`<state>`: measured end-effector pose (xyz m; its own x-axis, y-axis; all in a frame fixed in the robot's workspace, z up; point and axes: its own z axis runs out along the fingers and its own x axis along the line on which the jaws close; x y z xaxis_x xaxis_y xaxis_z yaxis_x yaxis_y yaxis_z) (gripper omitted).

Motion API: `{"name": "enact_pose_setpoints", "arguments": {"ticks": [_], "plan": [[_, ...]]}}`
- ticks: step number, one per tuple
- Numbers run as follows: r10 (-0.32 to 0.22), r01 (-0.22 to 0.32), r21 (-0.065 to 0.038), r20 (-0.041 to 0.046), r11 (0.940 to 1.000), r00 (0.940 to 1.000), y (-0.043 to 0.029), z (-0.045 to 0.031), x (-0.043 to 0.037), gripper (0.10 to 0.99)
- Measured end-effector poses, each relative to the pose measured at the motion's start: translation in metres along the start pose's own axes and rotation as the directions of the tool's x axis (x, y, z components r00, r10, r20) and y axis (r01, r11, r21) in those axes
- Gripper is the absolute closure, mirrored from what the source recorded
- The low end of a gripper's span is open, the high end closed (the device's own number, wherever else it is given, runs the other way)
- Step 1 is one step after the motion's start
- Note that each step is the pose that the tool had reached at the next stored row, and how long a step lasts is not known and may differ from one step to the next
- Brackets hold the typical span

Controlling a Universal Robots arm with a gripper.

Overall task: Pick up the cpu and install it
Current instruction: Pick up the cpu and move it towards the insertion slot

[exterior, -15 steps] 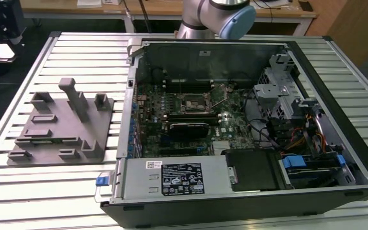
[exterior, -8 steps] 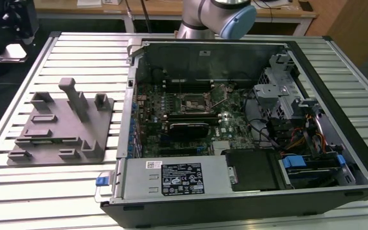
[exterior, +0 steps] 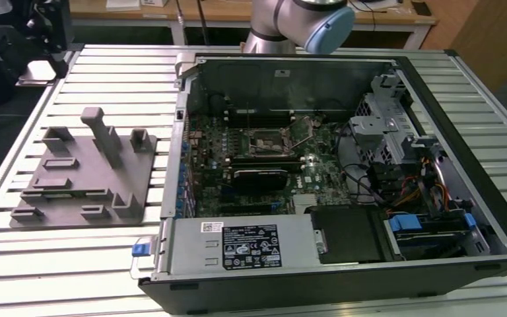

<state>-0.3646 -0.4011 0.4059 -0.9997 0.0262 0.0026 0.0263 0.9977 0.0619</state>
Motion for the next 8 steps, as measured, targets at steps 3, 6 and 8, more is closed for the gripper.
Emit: {"name": "enact_pose_setpoints", "arguments": {"ticks": [3,6,8], "plan": [[0.0,0.0,0.0,-0.0004,1.0,1.0,0.0002,-0.0001,-0.0079,0.545],[0.0,0.0,0.0,-0.0005,1.0,1.0,0.0004,0.0,-0.0161,0.545],[0.0,0.0,0.0,-0.0008,1.0,1.0,0.0005,0.0,-0.0213,0.545]]}}
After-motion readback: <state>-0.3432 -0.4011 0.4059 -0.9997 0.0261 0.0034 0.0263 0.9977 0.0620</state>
